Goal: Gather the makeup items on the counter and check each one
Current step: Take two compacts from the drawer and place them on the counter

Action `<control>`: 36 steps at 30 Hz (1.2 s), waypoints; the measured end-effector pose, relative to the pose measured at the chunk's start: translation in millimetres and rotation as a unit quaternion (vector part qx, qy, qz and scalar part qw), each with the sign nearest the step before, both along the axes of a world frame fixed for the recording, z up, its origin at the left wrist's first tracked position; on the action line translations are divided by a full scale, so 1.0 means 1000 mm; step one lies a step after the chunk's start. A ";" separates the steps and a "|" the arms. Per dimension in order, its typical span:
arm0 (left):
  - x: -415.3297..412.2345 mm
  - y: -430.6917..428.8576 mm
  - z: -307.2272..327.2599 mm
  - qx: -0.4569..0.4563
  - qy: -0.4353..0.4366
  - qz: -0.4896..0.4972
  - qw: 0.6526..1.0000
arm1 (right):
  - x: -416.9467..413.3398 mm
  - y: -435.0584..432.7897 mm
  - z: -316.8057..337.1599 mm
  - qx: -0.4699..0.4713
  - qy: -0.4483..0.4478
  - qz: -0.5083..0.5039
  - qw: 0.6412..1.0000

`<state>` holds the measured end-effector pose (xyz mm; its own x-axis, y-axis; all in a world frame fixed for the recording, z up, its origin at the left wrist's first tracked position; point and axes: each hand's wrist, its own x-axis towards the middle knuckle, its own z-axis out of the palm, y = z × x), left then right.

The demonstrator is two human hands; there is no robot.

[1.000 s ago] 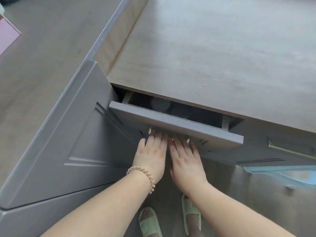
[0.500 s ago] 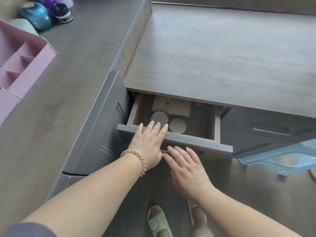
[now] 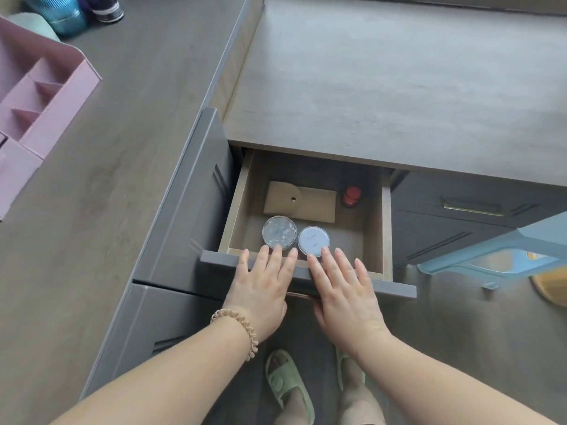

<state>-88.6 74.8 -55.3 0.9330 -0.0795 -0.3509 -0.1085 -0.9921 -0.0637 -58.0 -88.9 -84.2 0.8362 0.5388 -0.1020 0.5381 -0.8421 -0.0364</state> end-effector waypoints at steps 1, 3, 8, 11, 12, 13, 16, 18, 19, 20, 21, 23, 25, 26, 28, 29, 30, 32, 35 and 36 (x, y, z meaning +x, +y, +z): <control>-0.005 0.000 -0.001 0.002 0.004 0.000 1.000 | -0.005 -0.001 0.000 0.003 -0.001 0.002 1.000; -0.015 -0.001 -0.004 0.001 0.008 0.000 1.000 | -0.014 -0.003 0.000 0.007 -0.002 0.009 1.000; -0.027 -0.002 -0.008 -0.041 0.024 0.025 0.999 | -0.025 -0.010 0.001 0.007 0.017 0.033 0.999; -0.029 -0.002 -0.001 -0.076 -0.019 0.016 0.997 | -0.016 -0.014 0.013 0.045 -0.036 0.099 0.993; -0.025 -0.001 0.002 -0.081 -0.040 0.016 0.996 | -0.006 -0.015 0.019 0.064 -0.060 0.111 0.990; -0.016 -0.001 0.006 -0.079 -0.066 0.019 0.994 | 0.009 -0.014 0.025 0.079 -0.082 0.107 0.988; 0.038 0.004 0.016 -0.074 -0.111 0.060 0.989 | 0.061 -0.006 0.029 0.056 -0.087 0.062 0.993; 0.077 0.008 0.006 -0.067 -0.048 0.100 0.992 | 0.086 0.001 0.019 -0.004 -0.018 0.063 0.998; 0.091 0.009 -0.004 -0.058 -0.007 0.120 0.991 | 0.094 0.004 0.011 -0.033 0.020 0.075 0.996; 0.101 0.009 -0.017 -0.044 0.029 0.136 0.989 | 0.100 0.007 0.001 -0.059 0.053 0.087 0.993; 0.107 0.009 -0.030 -0.029 0.058 0.152 0.986 | 0.105 0.009 -0.010 -0.078 0.076 0.098 0.989; 0.113 0.007 -0.057 -0.010 0.104 0.174 0.979 | 0.110 0.012 -0.029 -0.098 0.101 0.115 0.983; 0.114 0.003 -0.075 0.003 0.140 0.184 0.973 | 0.110 0.015 -0.043 -0.104 0.120 0.131 0.979; 0.114 0.001 -0.082 0.011 0.151 0.187 0.971 | 0.110 0.016 -0.050 -0.103 0.125 0.136 0.977; 0.113 -0.003 -0.090 0.020 0.145 0.192 0.970 | 0.109 0.016 -0.059 -0.102 0.127 0.139 0.977; 0.113 -0.003 -0.093 0.023 0.136 0.191 0.972 | 0.109 0.016 -0.063 -0.099 0.128 0.137 0.977; 0.113 -0.003 -0.094 0.025 0.124 0.188 0.974 | 0.109 0.017 -0.066 -0.095 0.128 0.136 0.978; 0.112 -0.001 -0.090 0.023 0.103 0.183 0.977 | 0.107 0.018 -0.069 -0.079 0.128 0.132 0.980; 0.111 0.000 -0.080 0.015 0.088 0.175 0.980 | 0.107 0.017 -0.069 -0.046 0.112 0.118 0.986; 0.111 0.000 -0.074 0.005 0.076 0.179 0.981 | 0.108 0.015 -0.064 -0.028 0.098 0.108 0.989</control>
